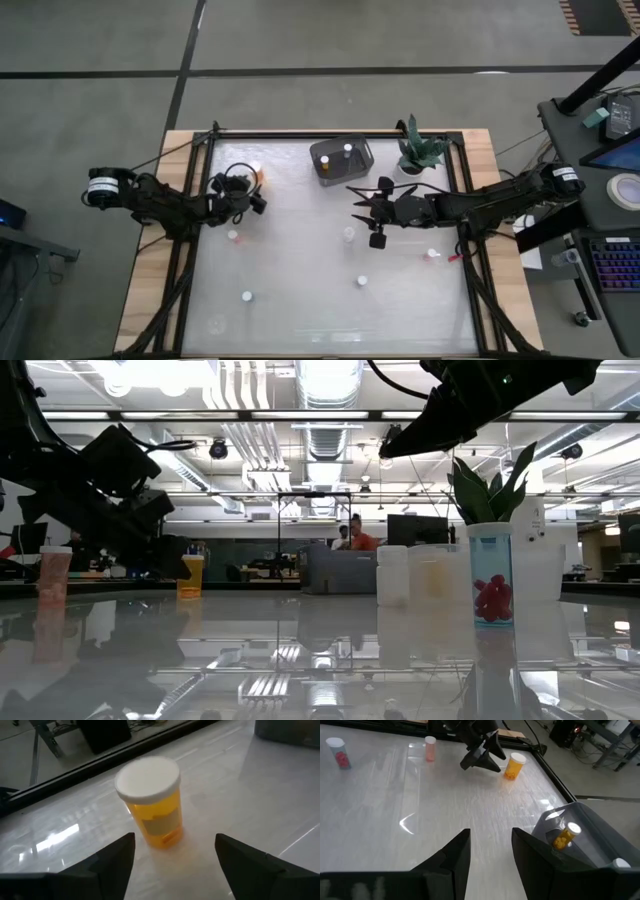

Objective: Pick and place medicine bottles into bin by pill shape (circle, oval)
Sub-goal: Put the big yellow pill bottle into the transparent bin

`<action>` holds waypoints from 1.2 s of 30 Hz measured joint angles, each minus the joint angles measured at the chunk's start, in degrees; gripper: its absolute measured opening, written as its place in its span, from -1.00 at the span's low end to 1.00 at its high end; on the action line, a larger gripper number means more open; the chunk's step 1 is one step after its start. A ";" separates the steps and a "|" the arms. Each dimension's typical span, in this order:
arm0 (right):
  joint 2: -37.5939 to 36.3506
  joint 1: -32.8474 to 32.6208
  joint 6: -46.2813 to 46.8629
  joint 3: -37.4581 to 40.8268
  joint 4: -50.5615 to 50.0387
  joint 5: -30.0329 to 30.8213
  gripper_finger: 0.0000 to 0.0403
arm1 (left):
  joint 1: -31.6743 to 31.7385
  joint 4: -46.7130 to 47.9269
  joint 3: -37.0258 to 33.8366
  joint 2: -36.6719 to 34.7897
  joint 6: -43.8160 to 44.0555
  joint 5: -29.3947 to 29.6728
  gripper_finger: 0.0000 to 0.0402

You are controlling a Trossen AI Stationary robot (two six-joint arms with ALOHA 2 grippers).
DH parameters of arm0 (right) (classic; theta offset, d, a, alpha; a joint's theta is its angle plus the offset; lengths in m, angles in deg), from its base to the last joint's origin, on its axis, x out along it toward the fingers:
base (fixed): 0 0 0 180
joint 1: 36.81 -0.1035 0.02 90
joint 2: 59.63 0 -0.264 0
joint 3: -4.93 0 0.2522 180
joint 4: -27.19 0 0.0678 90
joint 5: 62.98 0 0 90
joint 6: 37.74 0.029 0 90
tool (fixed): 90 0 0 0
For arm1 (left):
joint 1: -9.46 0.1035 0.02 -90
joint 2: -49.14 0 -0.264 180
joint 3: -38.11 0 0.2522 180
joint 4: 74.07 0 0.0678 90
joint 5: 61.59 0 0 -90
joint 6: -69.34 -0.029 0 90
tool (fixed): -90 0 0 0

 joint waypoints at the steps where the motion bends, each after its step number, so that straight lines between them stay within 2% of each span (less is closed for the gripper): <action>1: 0.00 0.00 -0.20 0.00 0.00 -0.01 -0.33 | 0.00 -0.53 0.00 0.00 0.03 0.23 0.33; 5: 0.00 0.00 -0.75 0.00 0.00 0.00 -0.33 | 0.00 -3.64 0.02 0.00 -0.40 0.62 0.41; 12: 0.00 0.00 -1.68 0.01 0.00 0.00 -0.33 | 0.90 -5.97 0.07 3.78 -0.10 2.50 0.41; 26: 0.02 0.00 -1.29 0.11 -0.35 0.00 -0.33 | 3.02 -31.71 2.36 26.70 -2.93 3.11 0.41; 36: 0.02 0.00 0.77 0.13 -1.47 0.02 -0.33 | 6.05 -46.00 3.02 37.30 -5.95 3.52 0.41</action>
